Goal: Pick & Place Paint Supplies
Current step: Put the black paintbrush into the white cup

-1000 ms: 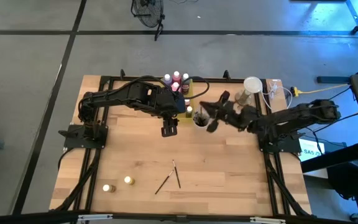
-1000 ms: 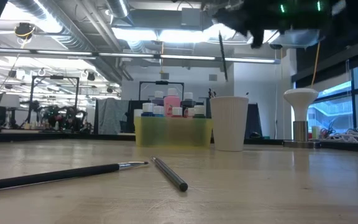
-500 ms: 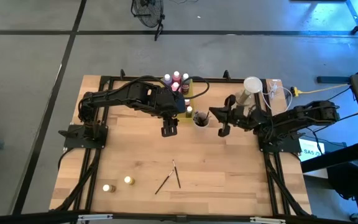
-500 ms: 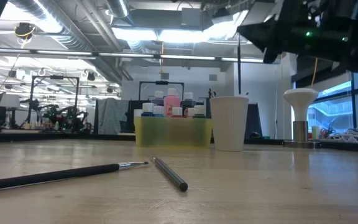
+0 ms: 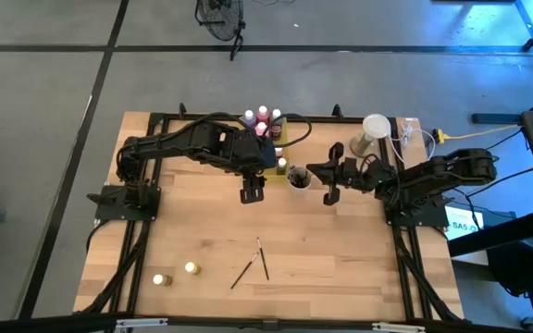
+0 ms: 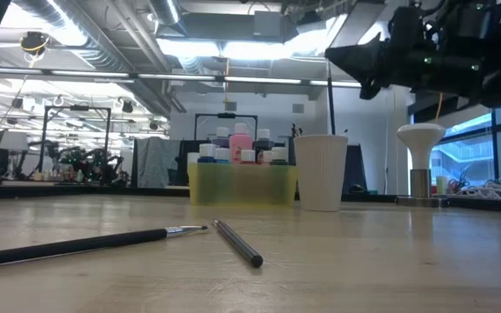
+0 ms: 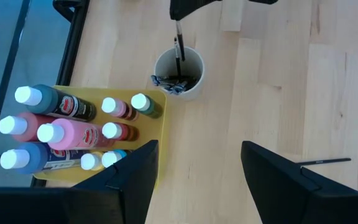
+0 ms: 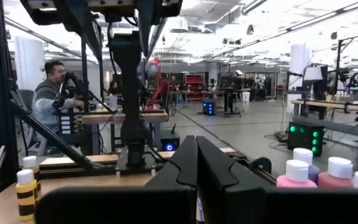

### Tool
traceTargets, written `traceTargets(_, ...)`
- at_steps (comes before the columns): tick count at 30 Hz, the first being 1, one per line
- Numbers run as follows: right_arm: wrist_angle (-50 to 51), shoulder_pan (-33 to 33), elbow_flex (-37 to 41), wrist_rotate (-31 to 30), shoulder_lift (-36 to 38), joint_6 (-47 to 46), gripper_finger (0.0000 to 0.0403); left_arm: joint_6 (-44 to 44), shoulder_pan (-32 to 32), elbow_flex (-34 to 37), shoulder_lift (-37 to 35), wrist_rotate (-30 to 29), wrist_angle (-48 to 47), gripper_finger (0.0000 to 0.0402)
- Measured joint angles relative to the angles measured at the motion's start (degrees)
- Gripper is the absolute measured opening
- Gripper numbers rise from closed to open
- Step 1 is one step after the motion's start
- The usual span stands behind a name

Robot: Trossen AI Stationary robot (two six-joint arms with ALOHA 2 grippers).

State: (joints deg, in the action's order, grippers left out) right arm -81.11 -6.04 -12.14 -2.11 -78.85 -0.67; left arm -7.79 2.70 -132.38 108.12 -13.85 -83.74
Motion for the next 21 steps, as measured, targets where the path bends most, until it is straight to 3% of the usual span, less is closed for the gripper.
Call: traceTargets(21,3.75,-0.04,0.00,2.36,0.00,-6.01,0.0020,0.00,-0.02,0.00,0.00,0.00,0.00,0.0226)
